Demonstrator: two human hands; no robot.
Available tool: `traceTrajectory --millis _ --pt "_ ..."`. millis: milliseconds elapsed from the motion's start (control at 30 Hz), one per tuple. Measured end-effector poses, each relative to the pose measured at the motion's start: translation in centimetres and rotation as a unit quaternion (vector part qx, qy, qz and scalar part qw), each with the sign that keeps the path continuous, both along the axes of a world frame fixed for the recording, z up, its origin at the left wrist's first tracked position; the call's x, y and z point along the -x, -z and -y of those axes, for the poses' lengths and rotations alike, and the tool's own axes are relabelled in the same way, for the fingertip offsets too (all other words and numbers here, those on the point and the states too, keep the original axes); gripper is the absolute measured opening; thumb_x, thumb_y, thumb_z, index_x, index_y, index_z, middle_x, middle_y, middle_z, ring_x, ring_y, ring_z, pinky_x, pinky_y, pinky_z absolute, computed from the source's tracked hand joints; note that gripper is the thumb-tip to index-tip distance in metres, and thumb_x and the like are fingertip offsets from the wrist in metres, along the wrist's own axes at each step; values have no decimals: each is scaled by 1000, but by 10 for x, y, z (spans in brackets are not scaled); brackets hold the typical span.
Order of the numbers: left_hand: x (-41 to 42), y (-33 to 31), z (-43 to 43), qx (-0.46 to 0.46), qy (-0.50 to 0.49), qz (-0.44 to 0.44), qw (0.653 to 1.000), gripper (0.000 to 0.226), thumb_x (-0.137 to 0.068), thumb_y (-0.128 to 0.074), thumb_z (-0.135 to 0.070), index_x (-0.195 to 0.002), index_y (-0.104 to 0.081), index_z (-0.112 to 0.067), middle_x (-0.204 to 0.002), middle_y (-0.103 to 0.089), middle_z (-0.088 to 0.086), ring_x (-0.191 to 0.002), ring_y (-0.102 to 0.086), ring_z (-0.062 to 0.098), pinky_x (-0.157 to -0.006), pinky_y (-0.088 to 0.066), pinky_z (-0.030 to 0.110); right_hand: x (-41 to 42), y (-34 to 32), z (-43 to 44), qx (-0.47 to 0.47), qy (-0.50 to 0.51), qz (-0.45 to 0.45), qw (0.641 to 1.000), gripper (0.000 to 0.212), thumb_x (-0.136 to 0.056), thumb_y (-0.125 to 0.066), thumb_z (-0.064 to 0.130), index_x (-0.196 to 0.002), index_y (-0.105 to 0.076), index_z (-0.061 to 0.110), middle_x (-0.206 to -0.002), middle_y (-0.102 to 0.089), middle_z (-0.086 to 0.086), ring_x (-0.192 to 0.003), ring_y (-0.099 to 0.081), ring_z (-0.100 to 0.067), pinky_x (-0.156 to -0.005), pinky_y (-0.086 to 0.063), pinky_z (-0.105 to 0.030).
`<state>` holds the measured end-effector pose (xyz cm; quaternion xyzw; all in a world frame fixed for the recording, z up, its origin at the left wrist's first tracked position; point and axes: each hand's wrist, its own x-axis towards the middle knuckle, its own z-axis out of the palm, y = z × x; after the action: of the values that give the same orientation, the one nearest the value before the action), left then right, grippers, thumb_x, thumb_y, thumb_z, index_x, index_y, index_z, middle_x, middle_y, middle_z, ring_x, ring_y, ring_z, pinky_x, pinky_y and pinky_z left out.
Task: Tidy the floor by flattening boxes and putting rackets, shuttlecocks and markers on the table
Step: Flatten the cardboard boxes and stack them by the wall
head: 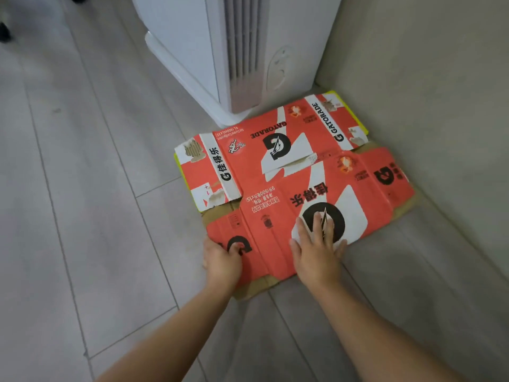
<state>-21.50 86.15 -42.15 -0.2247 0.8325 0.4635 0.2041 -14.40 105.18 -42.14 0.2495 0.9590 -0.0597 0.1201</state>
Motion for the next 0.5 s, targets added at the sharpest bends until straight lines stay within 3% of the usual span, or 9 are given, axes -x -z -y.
traceTrajectory --millis 200,267,400,500 --pt "11 7 -27 43 -1 27 999 45 -90 -69 -24 -119 -39 -6 -109 -57 11 -112 -55 42 -102 -43 52 -13 14 -12 47 -1 16 999 58 -98 -23 59 -152 -6 46 -164 11 3 -148 19 -29 -114 -13 -65" --pt "12 10 -26 61 5 36 997 49 -90 -69 -27 -122 -40 -4 -120 -56 16 -117 -51 42 -105 -40 52 -10 11 -11 44 0 21 999 58 -98 -20 58 -152 -2 46 -163 14 3 -147 22 -30 -115 -9 -65" --pt "14 3 -19 129 74 52 987 68 -90 -67 -45 -133 -39 -2 -138 -39 20 -132 -32 42 -109 -29 49 -5 5 -3 8 7 25 1000 57 -98 -15 57 -153 -3 43 -164 6 -3 -148 16 -35 -114 2 -66" --pt "21 -11 1 180 185 70 964 74 -88 -57 -64 -133 -44 -8 -139 -39 19 -133 -33 41 -109 -31 48 3 -12 -5 4 -7 29 1000 56 -100 -13 54 -154 -6 40 -164 0 -4 -149 9 -35 -114 4 -66"
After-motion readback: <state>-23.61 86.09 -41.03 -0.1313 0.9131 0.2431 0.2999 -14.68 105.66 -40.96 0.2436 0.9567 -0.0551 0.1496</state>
